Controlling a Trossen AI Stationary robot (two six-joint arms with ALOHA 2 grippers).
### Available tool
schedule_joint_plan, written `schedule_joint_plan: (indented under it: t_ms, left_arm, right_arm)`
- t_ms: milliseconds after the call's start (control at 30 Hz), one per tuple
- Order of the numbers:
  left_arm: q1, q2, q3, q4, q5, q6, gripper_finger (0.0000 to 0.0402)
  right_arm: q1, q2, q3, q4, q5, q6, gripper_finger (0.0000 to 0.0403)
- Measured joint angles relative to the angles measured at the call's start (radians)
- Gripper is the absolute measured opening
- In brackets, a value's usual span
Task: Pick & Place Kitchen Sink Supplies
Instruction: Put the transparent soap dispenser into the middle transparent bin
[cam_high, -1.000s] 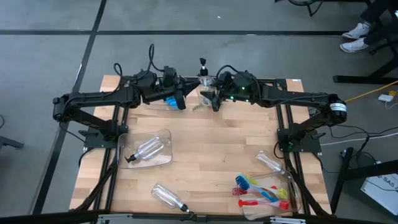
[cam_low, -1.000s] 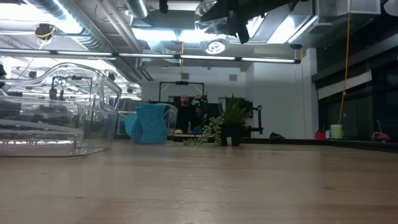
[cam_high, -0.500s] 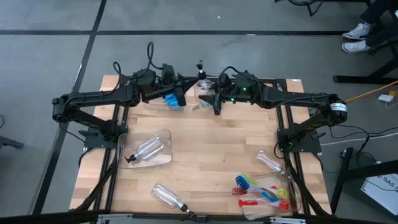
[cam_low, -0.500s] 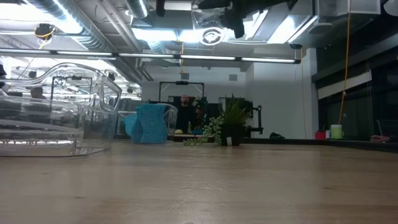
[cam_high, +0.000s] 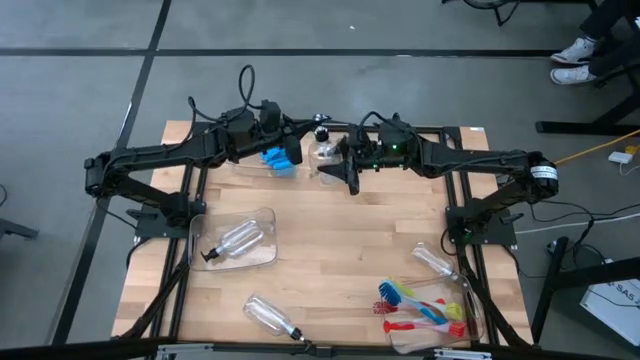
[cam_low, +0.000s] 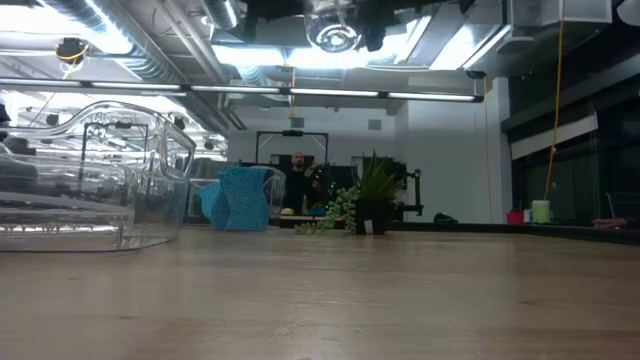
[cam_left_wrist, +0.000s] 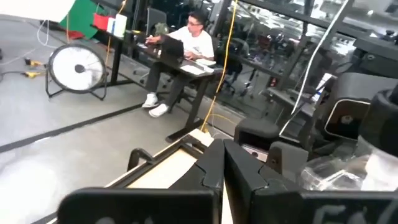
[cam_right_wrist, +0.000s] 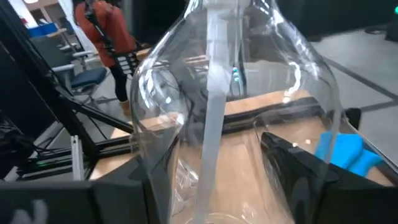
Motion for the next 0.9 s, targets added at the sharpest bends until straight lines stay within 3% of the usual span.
schedule_joint_plan:
  t_ms: [200,367,700,900]
  left_arm:
    - [-0.024,-0.024,0.000,0.004,0.050,-0.031,0.0002]
    - [-0.062,-0.036,0.000,0.002,0.031,-0.033,0.0001]
    - [-0.084,0.023,0.000,0.217,0.102,-0.007,0.0002]
    - [-0.082,0.047,0.000,0.239,0.105,0.010,0.0002]
  right_arm:
    - [-0.034,0.000,0.000,-0.041,0.056,-0.004,0.0216]
    - [-0.074,0.000,0.000,-0.066,0.060,-0.005,0.0216]
    - [-0.081,0.000,0.000,-0.060,0.059,0.001,0.0216]
    - [-0.078,0.000,0.000,-0.054,0.060,0.010,0.0216]
